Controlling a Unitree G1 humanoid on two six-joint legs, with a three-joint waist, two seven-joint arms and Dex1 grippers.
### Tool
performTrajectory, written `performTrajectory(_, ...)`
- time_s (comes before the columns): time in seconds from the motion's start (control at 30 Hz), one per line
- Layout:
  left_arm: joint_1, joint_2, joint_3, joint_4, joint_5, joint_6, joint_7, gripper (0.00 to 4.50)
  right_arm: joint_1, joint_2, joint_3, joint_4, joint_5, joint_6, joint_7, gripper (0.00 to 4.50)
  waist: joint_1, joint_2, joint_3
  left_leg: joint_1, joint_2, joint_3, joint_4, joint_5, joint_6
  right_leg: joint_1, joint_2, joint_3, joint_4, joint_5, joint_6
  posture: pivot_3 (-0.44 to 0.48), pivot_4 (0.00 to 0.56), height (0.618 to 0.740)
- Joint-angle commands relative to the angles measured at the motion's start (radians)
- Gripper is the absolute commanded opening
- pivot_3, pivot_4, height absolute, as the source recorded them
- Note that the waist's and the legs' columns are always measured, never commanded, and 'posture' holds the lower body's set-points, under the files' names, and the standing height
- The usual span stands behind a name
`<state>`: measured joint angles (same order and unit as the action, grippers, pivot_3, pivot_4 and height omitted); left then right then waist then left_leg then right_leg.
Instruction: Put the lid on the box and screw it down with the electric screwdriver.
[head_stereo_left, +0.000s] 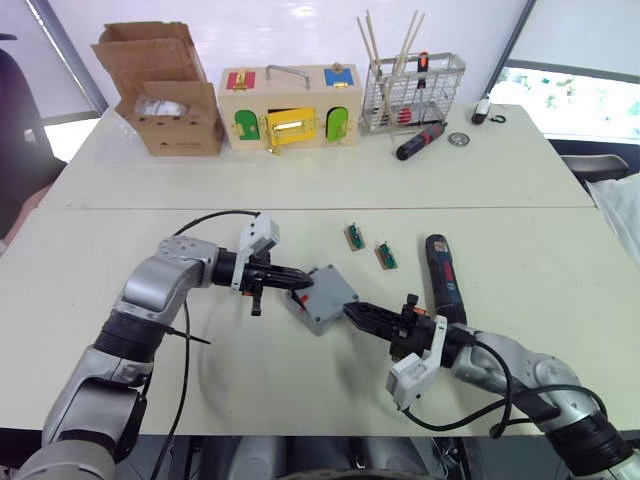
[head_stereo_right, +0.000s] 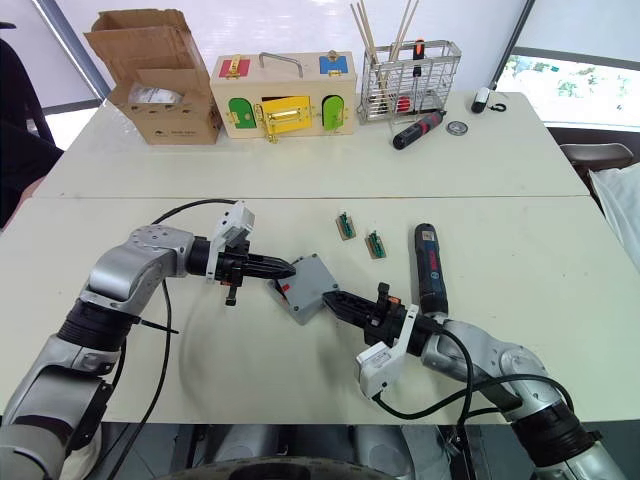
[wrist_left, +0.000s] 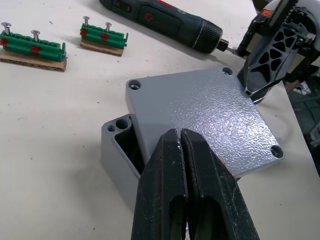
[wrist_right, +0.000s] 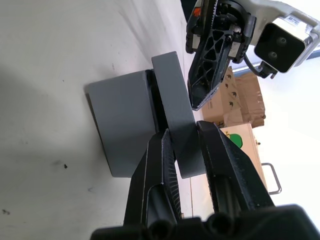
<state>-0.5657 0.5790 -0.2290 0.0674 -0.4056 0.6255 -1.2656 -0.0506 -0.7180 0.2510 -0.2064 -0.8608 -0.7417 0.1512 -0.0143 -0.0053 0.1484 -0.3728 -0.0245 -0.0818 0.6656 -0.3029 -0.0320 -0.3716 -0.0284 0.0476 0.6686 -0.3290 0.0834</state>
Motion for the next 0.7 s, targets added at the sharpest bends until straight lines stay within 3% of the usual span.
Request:
performTrajectory(0.03,-0.004,0.002,-0.01,-0.015,-0.001,0.019,-0.003,0.04,-0.013,0.006,0.013,0.041,-0.013,0.009,-0.005,0.19,-0.001,0.0,0.0,0.0,0.0,0.0,0.0,0.0,0.0,0.0,0.0,0.0,0.0,0.0,0.0,0.0,0.15,0.74)
performTrajectory(0.7,-0.045,-0.001,0.048,-0.01,-0.059,0.091,0.016,0.04,-0.076,0.003,0.074,0.132,-0.108,-0.01,-0.128,0.19,0.0,0.0,0.0,-0.001,0.0,0.0,0.0,0.0,-0.001,-0.001,0.0,0.0,0.0,0.0,0.0,0.0,0.15,0.74)
